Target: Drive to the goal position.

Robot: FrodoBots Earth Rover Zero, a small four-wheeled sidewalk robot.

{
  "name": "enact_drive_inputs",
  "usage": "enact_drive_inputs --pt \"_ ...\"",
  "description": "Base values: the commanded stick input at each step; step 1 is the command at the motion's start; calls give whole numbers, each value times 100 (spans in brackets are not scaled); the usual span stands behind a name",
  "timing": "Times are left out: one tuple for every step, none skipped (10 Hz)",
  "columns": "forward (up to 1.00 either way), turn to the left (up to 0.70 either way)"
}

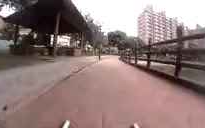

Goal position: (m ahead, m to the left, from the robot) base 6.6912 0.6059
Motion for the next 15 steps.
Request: enact_drive_inputs --pt "100 0" --pt "100 2" --pt "100 1" --pt "100 0" --pt "100 0" --pt "100 0" --pt "100 0" --pt "100 0" --pt "100 0" --pt "100 0" --pt "100 0" --pt "100 0" --pt "100 0" --pt "100 0" --pt "100 -8"
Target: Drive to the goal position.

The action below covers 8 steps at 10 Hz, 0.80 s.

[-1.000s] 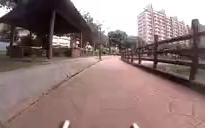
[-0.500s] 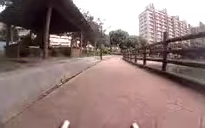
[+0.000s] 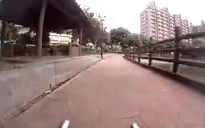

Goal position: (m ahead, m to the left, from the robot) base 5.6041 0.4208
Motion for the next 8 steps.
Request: enact_drive_inputs --pt "100 -26" --pt "100 -40" --pt "100 -40" --pt "100 -40" --pt "100 -40" --pt "100 -38" --pt "100 -26" --pt "100 0"
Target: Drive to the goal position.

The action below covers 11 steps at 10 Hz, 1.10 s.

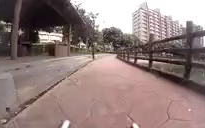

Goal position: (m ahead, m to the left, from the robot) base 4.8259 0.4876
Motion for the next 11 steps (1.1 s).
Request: enact_drive_inputs --pt "100 0" --pt "100 0" --pt "100 0" --pt "100 0" --pt "100 0" --pt "100 0" --pt "100 0" --pt "100 0" --pt "100 0" --pt "100 0" --pt "100 0"
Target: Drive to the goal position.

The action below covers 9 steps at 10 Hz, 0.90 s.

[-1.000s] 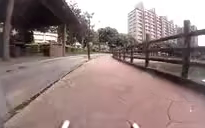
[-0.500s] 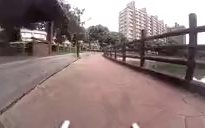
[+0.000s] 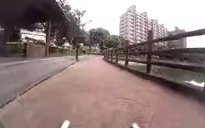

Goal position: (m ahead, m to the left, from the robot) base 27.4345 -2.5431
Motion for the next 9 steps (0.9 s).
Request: enact_drive_inputs --pt "100 0" --pt "100 0" --pt "100 0" --pt "100 0" --pt "100 0" --pt "100 0" --pt "100 0" --pt "100 0" --pt "100 0"
